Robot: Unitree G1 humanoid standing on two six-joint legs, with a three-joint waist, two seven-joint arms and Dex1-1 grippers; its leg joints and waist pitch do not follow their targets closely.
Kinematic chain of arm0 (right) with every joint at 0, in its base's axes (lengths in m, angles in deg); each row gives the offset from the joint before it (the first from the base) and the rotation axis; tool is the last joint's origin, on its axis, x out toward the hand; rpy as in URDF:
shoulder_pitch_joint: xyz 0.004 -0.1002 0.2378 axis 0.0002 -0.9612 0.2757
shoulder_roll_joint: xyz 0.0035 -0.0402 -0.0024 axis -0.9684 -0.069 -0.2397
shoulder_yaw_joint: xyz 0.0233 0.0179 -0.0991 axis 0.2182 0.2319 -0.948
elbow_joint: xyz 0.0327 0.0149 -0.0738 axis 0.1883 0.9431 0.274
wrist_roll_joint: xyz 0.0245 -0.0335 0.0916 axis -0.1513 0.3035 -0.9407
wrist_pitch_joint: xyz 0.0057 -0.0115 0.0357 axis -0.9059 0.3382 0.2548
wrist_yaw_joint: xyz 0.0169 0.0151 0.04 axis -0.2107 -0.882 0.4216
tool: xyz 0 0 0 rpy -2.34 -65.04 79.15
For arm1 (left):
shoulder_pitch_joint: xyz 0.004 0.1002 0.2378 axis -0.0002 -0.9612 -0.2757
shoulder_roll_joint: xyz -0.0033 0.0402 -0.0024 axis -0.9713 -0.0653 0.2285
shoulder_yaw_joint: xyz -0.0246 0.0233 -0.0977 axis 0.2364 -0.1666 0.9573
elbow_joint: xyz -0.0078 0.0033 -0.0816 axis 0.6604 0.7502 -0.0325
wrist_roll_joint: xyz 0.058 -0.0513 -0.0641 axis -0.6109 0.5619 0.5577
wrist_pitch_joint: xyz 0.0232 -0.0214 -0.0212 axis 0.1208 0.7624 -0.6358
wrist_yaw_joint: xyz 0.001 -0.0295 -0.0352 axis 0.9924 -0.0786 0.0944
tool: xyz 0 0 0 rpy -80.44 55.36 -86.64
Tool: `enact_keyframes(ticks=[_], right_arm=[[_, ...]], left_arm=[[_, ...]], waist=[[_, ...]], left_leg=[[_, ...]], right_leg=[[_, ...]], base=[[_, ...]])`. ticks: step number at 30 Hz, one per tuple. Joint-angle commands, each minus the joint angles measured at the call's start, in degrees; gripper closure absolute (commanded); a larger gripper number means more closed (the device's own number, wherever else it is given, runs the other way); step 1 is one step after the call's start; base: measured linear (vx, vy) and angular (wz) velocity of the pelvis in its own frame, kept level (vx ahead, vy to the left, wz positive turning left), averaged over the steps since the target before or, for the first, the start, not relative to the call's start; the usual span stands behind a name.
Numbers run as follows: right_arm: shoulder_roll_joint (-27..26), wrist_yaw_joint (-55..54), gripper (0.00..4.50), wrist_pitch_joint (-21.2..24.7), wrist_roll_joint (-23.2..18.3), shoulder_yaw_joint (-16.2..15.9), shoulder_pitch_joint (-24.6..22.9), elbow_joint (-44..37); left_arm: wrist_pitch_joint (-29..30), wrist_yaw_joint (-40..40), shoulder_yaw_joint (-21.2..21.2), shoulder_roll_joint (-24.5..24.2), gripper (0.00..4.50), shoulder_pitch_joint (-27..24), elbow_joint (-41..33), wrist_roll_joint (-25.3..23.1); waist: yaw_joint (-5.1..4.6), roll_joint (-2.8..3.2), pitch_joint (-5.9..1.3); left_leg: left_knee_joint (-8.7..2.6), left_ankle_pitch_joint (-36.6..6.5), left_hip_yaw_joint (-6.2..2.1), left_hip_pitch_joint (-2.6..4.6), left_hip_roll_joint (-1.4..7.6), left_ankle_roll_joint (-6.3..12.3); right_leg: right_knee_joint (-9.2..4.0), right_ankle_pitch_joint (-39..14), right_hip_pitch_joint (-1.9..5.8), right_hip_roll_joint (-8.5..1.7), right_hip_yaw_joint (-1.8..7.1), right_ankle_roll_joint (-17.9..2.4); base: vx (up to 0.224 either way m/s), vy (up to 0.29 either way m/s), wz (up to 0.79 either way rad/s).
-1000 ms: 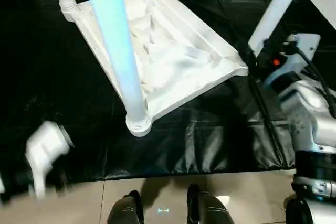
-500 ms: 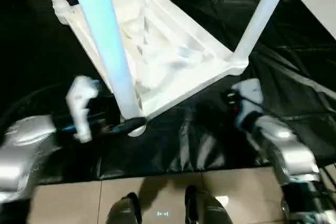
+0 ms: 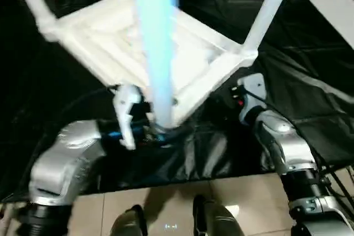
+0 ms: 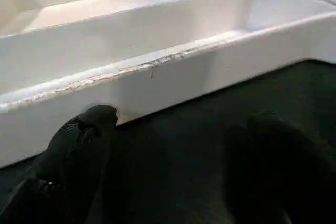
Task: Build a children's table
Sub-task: Rotate table base
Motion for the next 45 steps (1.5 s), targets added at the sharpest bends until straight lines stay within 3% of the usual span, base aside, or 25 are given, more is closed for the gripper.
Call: enact_keyframes(ticks=[1,5,8,9,10,11,12,16,20,23,24,26,28,29,31,32,33,34,35,37,42,45], right_arm=[[-1.9,0.5,0.0,-1.1,-0.1,-2.6,2.2,0.1],[-2.6,0.0,0.0,-2.1,0.8,-2.7,3.1,1.4],[-3.5,0.7,0.0,-3.1,0.8,-2.8,3.7,2.2],[-3.9,0.9,0.0,-3.6,0.9,-2.9,3.9,2.6],[-4.5,1.0,0.0,-3.9,0.9,-2.9,4.2,3.0],[-5.1,0.9,0.0,-4.2,1.0,-2.9,4.5,3.4],[-5.2,0.9,0.0,-4.2,0.9,-2.9,4.5,3.4],[-4.9,1.0,0.0,-5.5,1.1,-2.3,4.5,3.7],[-1.1,0.7,0.0,-5.8,1.0,0.8,3.2,3.4],[2.7,4.4,0.0,-5.9,-0.2,3.1,0.9,0.8],[3.9,7.0,0.0,-5.3,-1.2,3.3,-0.2,-1.1],[5.5,10.2,0.0,-4.7,-2.3,3.2,-1.6,-3.5],[9.2,16.8,0.0,-3.5,-4.4,2.1,-4.5,-8.7],[10.9,19.9,0.0,-3.2,-5.7,1.4,-5.8,-10.8],[14.3,24.6,0.0,-2.4,-6.8,0.3,-7.8,-14.3],[15.7,26.9,0.0,-2.0,-7.4,-0.1,-8.7,-15.8],[16.2,27.5,0.0,-1.9,-7.7,-0.1,-9.0,-16.3],[18.0,30.1,0.0,-1.2,-8.7,-0.4,-10.3,-18.3],[19.3,32.1,0.0,-0.8,-9.6,-0.4,-11.3,-19.8],[21.4,35.2,0.0,0.0,-11.0,-0.5,-12.9,-22.4],[26.7,42.4,0.0,4.0,-15.4,-1.0,-17.2,-29.6],[27.5,43.7,0.0,5.0,-16.4,-1.3,-18.0,-30.9]], left_arm=[[-0.7,-1.2,-6.9,2.6,0.06,1.3,-2.8,1.5],[-2.8,0.3,-9.7,6.3,0.06,4.3,0.5,-0.8],[-5.7,2.6,-10.0,8.4,0.06,6.6,4.3,-3.7],[-7.1,3.9,-9.7,9.0,0.06,7.6,6.3,-5.2],[-9.0,5.4,-9.5,9.6,0.06,8.7,8.6,-6.8],[-10.9,6.8,-9.3,10.0,0.06,9.8,10.8,-8.4],[-11.0,6.8,-9.3,10.0,0.06,9.8,10.8,-8.4],[-12.7,7.4,-8.9,9.7,0.06,11.4,12.6,-8.9],[-14.9,5.1,-8.2,5.9,0.06,11.6,14.1,-10.5],[-15.5,-3.1,-8.7,-0.5,0.06,11.1,15.8,-9.8],[-16.6,-5.5,-9.1,-2.7,0.06,11.1,17.1,-10.4],[-17.5,-8.6,-9.5,-5.0,0.06,11.5,19.0,-10.6],[-22.8,-13.3,-11.7,-9.5,0.06,13.1,24.5,-14.0],[-25.7,-14.2,-13.2,-10.9,0.33,14.3,27.5,-16.3],[-30.3,-14.6,-14.8,-11.8,0.41,17.4,33.7,-19.6],[-31.9,-14.9,-15.3,-11.9,0.47,18.7,36.0,-20.6],[-32.2,-14.9,-15.4,-11.8,0.63,19.1,36.6,-20.7],[-33.1,-15.3,-15.5,-11.4,0.74,20.7,39.1,-21.1],[-33.6,-15.9,-15.6,-11.0,0.79,21.7,40.5,-21.1],[-34.9,-17.4,-16.1,-10.6,0.91,23.2,42.7,-21.2],[-41.0,-21.3,-17.3,-7.2,1.33,28.4,51.8,-21.9],[-43.5,-21.7,-17.8,-6.3,1.71,30.5,55.6,-23.2]], waist=[[0.6,-0.6,-5.74],[0.02,-0.71,-5.82],[-0.15,-0.37,-5.93],[-0.17,-0.1,-6.04],[-0.27,-0.22,-6.0],[-0.26,-0.09,-6.02],[-0.33,-0.26,-6.03],[-0.01,-0.08,-6.28],[0.29,0.21,-6.55],[1.12,0.36,-6.64],[1.56,1.14,-6.72],[1.86,0.8,-6.73],[2.24,0.99,-6.69],[2.46,1.09,-6.8],[2.52,1.09,-6.59],[2.85,1.06,-6.78],[2.86,1.0,-6.57],[2.94,0.71,-6.49],[3.25,0.69,-6.61],[3.48,0.61,-6.6],[3.95,0.3,-6.47],[4.05,0.32,-6.59]], left_leg=[[-3.15,-11.3,-0.37,0.13,1.64,4.36],[-2.9,-12.5,-0.43,-0.05,1.55,3.66],[-2.69,-12.8,-0.35,0.21,1.49,3.7],[-2.62,-12.7,-0.45,0.2,1.6,3.71],[-2.65,-12.8,-0.46,-0.02,1.59,3.76],[-2.55,-13.7,-0.41,0.23,1.53,3.59],[-2.58,-14.0,-0.53,0.07,1.5,3.26],[-2.52,-13.4,-0.49,0.38,1.71,3.22],[-2.45,-12.6,-0.37,0.56,1.82,3.68],[-2.43,-11.8,-0.21,0.74,1.69,4.27],[-2.43,-11.6,-0.23,0.92,1.8,4.23],[-2.57,-11.9,-0.24,0.91,1.68,4.54],[-2.71,-12.6,-0.31,1.01,1.77,4.96],[-2.77,-13.1,-0.38,1.18,1.88,4.72],[-2.89,-14.1,-0.38,1.17,1.9,4.36],[-2.75,-15.1,-0.32,1.62,1.97,3.86],[-2.83,-15.5,-0.32,1.5,1.89,3.9],[-2.91,-15.3,-0.49,0.86,1.73,3.53],[-2.74,-15.5,-0.39,1.3,1.81,3.35],[-2.71,-15.3,-0.51,1.1,1.87,3.28],[-2.55,-15.4,-0.46,1.04,1.44,4.39],[-2.49,-15.1,-0.66,0.8,1.4,4.22]], right_leg=[[-3.57,-21.8,4.54,-2.48,2.43,-10.9],[-3.91,-25.3,4.53,-2.41,2.24,-9.0],[-4.27,-26.0,4.28,-2.15,2.17,-8.3],[-4.0,-24.4,4.34,-2.11,2.2,-9.0],[-4.07,-24.2,4.42,-2.0,2.1,-9.1],[-4.31,-24.7,4.26,-1.83,1.96,-8.8],[-4.19,-25.1,4.56,-1.92,1.88,-8.6],[-4.05,-24.3,4.39,-1.98,1.98,-9.4],[-3.48,-19.9,4.47,-1.82,2.11,-11.4],[-3.47,-19.5,4.54,-1.83,2.25,-11.7],[-3.19,-19.0,4.46,-1.86,2.33,-11.9],[-3.46,-19.2,4.6,-1.69,2.26,-11.5],[-3.71,-20.0,4.52,-1.62,2.24,-11.0],[-3.68,-20.6,4.51,-1.71,2.23,-10.8],[-3.96,-21.8,4.37,-1.68,2.22,-10.5],[-3.99,-22.8,4.27,-1.86,2.3,-10.1],[-4.27,-23.8,4.25,-1.83,2.29,-9.9],[-4.22,-25.4,4.8,-2.05,2.16,-9.4],[-4.53,-27.0,4.45,-2.19,2.25,-8.8],[-4.49,-28.3,4.55,-2.37,2.16,-8.8],[-5.61,-32.0,4.38,-2.14,1.82,-6.6],[-5.64,-33.3,4.53,-2.29,1.52,-5.9]], base=[[0.0,0.0,0.0],[0.0,0.0,0.0],[0.0,0.0,0.0],[0.0,0.0,0.0],[0.0,0.0,0.0],[0.0,0.0,0.0],[0.0,0.0,0.0],[0.0,0.0,0.0],[0.0,0.0,0.0],[0.0,0.0,0.0],[0.0,0.0,0.0],[0.0,0.0,0.0],[0.0,0.0,0.0],[0.0,0.0,0.0],[0.0,0.0,0.0],[0.0,0.0,0.0],[0.0,0.0,0.0],[0.0,0.0,0.0],[0.0,0.0,0.0],[0.0,0.0,0.0],[0.0,0.0,0.0],[0.0,0.0,0.0]])
